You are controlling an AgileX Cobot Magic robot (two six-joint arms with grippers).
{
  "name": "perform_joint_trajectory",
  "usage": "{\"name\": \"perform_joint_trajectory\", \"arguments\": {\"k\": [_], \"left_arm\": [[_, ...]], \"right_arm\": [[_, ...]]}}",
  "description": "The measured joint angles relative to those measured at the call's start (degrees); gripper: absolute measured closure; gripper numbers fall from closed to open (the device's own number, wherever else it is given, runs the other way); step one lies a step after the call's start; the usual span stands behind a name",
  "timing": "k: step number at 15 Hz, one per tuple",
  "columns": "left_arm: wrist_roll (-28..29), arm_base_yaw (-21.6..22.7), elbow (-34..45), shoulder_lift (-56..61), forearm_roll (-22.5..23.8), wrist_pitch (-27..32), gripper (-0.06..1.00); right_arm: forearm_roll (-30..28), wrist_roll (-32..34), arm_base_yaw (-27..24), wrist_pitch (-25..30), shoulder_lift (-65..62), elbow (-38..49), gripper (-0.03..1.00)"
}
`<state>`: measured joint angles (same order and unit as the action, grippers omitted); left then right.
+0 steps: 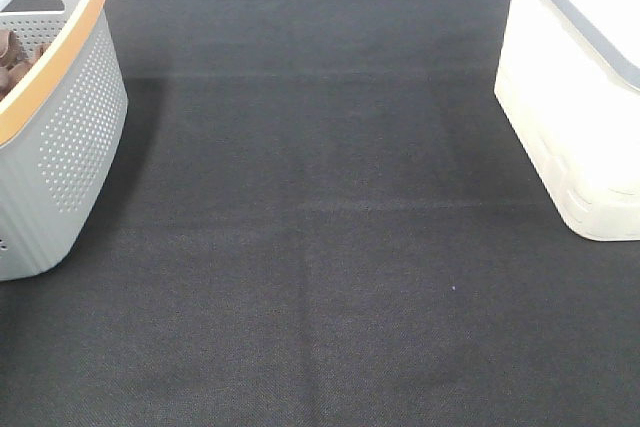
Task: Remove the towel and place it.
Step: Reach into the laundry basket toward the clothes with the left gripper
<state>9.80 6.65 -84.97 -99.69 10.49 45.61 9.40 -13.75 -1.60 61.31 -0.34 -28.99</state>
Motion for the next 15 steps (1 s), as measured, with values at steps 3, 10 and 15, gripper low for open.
{"name": "perform_joint_trajectory", "arguments": {"k": [3, 10, 15], "left_arm": [[0.0, 0.0, -7.4, -7.0, -0.4, 4.1, 0.38], [0.0, 0.0, -26.9, -20.2, -1.4, 22.8, 0.38], [0.0, 0.0, -30.5, -24.1, -0.9, 23.7, 0.38]], "right_arm": [[0.0, 0.0, 0.0, 0.0, 0.0, 0.0, 0.37], [0.0, 0.0, 0.0, 0.0, 0.0, 0.0, 0.37], [0.0, 0.0, 0.0, 0.0, 0.0, 0.0, 0.37]]}}
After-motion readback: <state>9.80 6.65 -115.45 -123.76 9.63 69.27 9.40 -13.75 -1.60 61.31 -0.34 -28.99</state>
